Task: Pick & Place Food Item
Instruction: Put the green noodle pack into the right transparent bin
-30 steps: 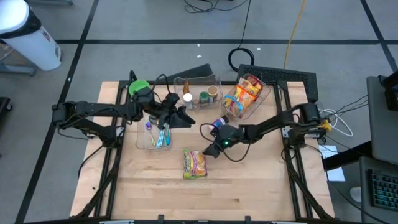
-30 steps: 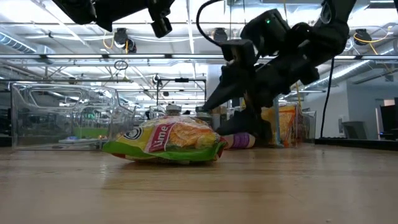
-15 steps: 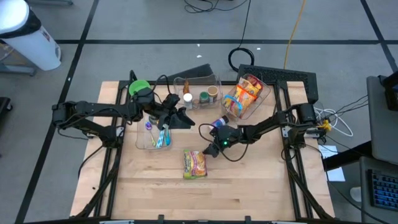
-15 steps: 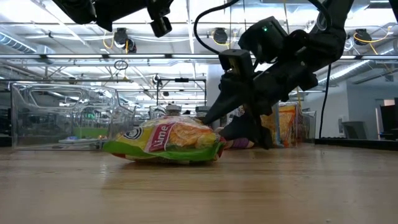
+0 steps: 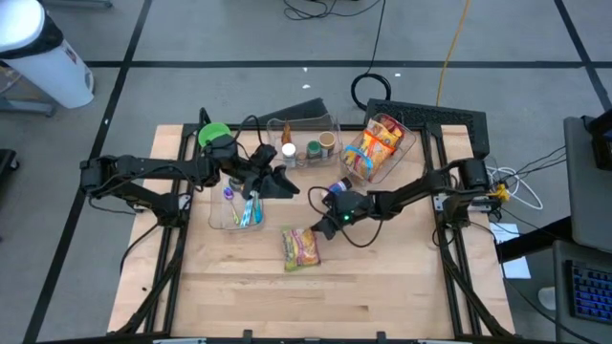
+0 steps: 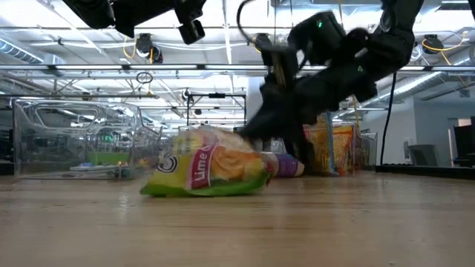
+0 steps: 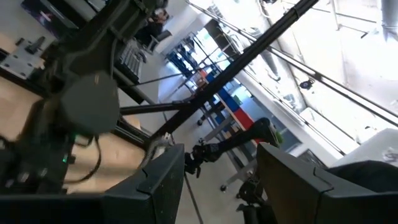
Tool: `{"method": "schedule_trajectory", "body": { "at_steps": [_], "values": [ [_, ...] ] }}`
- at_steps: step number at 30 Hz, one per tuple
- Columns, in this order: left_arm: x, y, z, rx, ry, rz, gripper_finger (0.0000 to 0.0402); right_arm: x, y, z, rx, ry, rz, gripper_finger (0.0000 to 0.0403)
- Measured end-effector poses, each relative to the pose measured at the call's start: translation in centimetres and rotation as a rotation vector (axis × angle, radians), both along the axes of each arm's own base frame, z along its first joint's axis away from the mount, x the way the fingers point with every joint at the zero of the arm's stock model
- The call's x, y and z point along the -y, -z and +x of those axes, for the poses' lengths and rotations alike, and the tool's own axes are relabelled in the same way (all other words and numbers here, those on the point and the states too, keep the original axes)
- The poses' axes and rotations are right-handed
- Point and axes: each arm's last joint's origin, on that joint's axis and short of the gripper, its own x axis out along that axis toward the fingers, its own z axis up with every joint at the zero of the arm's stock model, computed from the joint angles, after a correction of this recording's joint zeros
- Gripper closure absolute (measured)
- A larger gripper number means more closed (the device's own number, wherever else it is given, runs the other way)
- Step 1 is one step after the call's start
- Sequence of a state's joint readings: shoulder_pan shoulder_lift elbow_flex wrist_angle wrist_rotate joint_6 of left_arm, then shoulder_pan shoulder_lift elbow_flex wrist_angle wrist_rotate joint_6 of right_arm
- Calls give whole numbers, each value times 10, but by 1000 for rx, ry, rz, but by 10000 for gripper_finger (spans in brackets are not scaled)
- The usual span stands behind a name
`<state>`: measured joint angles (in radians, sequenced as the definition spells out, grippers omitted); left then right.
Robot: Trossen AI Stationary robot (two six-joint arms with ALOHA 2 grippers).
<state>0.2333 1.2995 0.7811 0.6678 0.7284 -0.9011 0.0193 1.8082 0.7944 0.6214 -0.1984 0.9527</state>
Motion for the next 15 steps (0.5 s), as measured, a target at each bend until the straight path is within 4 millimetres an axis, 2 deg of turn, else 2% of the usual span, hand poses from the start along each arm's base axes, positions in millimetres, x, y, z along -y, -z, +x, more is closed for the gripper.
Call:
{"method": "schedule_trajectory", "body": {
  "at_steps": [7,15],
  "values": [
    [2,0,0,-9,44,-7,192,0,-43,-7,146,-17,-48,402],
    [0,1,1,25,-38,55,192,3,-90,-29,219,52,-194,403]
  ]
}}
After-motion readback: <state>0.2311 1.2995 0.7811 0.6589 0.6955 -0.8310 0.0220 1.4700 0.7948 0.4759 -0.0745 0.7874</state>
